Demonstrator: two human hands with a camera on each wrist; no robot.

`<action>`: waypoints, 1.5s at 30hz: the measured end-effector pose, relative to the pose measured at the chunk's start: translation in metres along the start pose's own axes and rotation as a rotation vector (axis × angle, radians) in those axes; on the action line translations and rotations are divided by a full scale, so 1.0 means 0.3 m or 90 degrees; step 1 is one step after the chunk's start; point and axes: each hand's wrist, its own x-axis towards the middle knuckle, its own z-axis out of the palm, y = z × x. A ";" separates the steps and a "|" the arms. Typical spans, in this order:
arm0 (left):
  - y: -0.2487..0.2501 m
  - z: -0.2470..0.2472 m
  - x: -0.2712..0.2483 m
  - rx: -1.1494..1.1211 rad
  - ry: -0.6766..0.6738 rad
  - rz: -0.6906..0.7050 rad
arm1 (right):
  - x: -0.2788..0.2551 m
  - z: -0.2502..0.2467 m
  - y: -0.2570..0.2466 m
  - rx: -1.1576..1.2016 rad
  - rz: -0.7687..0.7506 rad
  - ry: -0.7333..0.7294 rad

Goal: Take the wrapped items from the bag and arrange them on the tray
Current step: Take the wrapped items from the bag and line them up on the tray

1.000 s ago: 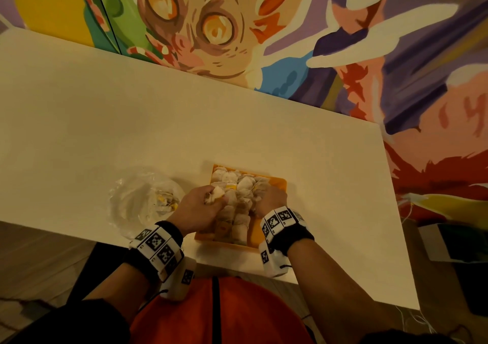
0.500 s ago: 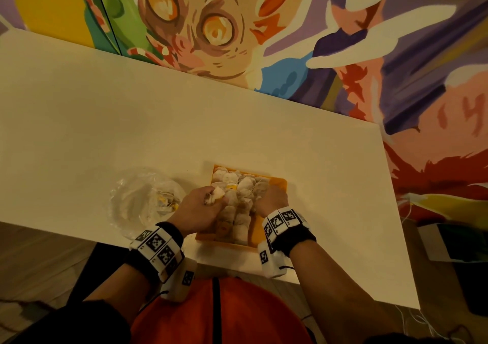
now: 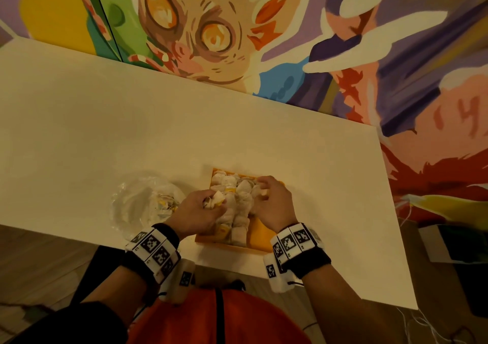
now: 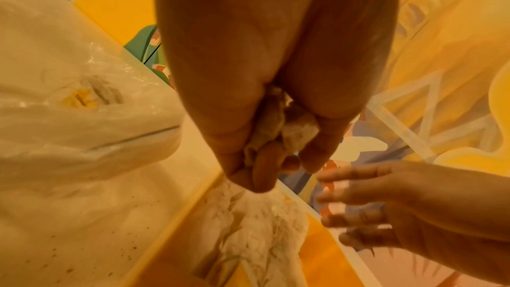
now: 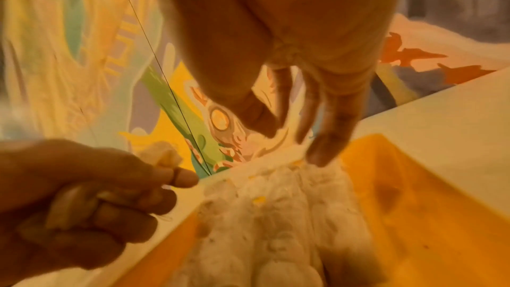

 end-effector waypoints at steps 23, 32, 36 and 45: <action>0.087 0.122 -0.066 0.182 -0.008 0.101 | -0.079 -0.098 0.152 0.083 -0.221 -0.078; 0.076 0.157 -0.025 0.218 -0.006 0.167 | -0.087 -0.065 0.139 0.209 -0.143 -0.072; 0.088 0.154 -0.015 0.150 -0.023 0.196 | -0.063 -0.055 0.169 0.161 -0.101 -0.103; -0.028 0.076 0.016 0.167 0.077 0.075 | -0.011 -0.024 0.227 0.025 -0.029 -0.041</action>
